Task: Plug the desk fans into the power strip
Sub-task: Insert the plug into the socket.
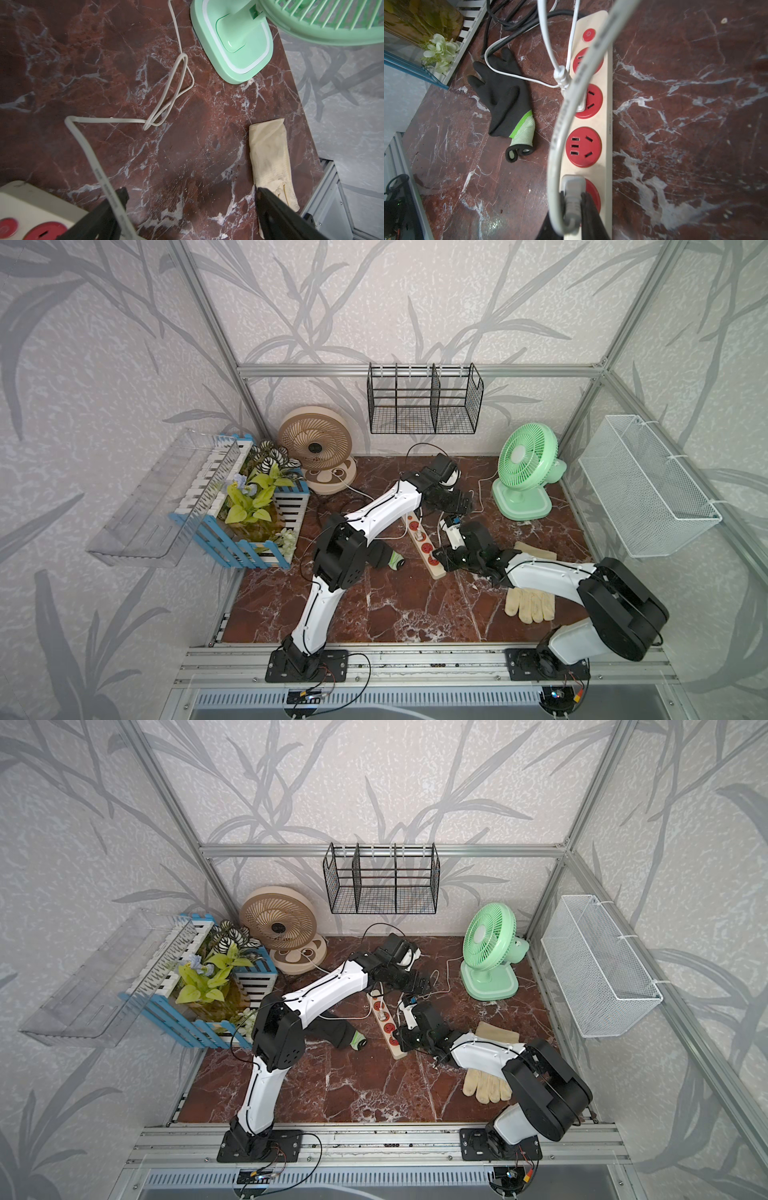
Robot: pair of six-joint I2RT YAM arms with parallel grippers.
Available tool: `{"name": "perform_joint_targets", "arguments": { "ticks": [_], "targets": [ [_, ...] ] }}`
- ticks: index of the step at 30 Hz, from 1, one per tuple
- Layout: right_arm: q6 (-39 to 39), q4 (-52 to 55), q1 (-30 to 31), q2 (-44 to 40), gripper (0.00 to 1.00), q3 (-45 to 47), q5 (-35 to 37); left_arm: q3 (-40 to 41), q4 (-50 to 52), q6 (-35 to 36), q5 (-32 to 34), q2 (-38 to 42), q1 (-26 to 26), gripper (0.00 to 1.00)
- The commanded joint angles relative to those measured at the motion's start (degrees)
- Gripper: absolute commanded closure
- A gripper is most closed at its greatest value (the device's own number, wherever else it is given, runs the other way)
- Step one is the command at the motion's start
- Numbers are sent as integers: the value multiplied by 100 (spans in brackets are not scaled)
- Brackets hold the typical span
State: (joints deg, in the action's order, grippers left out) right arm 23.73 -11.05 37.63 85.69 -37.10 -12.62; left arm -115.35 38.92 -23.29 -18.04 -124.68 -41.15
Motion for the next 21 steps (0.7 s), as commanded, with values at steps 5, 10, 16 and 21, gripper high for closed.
{"name": "perform_joint_targets", "arguments": {
  "ticks": [5, 10, 16, 21],
  "targets": [
    [34, 1091, 35, -101, 100, -282, 142, -270, 785, 518, 507, 497, 4, 0],
    [44, 1366, 34, 8, 100, -455, 88, -215, 952, 698, 715, 698, 23, 0],
    [89, 1544, 34, 57, 100, -558, -77, -101, 1070, 763, 993, 959, 117, 0],
    [72, 1657, 33, 178, 100, -660, -119, 540, 539, 569, 1050, 1568, 217, 0]
  ]
}}
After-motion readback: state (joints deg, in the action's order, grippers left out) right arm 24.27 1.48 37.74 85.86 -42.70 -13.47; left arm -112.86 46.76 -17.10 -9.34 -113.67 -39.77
